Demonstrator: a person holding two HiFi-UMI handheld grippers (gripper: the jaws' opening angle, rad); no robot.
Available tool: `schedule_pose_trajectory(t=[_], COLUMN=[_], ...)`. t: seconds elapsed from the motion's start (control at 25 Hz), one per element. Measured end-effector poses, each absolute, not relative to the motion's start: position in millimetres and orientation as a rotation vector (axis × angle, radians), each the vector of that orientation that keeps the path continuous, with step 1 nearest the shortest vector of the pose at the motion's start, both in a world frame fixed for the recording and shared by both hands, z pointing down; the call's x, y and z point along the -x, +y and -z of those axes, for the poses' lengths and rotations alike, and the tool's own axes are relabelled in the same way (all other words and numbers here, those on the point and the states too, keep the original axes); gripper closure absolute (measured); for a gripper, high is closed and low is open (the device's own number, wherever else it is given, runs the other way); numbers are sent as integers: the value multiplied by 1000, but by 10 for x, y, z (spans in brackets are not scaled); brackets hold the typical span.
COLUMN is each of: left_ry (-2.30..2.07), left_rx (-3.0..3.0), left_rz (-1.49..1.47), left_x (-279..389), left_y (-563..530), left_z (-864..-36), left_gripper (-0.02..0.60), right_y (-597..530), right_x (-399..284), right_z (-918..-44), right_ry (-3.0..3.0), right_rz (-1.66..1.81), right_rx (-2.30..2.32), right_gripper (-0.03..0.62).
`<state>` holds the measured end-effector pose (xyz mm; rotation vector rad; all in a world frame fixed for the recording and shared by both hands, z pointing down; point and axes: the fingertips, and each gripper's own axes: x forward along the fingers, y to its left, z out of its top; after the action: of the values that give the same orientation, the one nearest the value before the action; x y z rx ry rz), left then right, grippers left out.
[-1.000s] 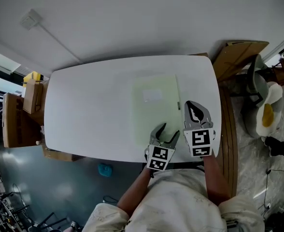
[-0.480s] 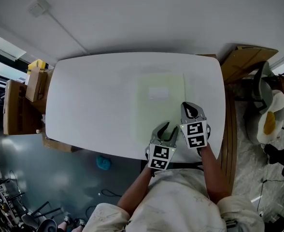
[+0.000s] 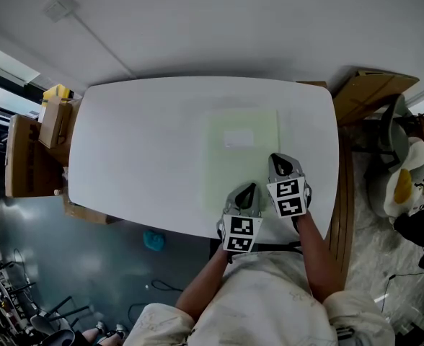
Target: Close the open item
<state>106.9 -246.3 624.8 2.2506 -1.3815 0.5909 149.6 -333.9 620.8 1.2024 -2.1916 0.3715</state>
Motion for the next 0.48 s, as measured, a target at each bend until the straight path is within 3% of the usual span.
schedule_pose_trajectory(t=[0.48], left_ry=[-1364], left_rx=[-2243], left_rz=[-590], left_x=[-1077], left_y=[-2502], left_z=[-6235], left_gripper=[580], right_y=[-3358], right_x=[-1479], right_z=[-6347], right_ry=[-2155], right_rz=[-366], right_rx=[-1158], right_gripper=[592])
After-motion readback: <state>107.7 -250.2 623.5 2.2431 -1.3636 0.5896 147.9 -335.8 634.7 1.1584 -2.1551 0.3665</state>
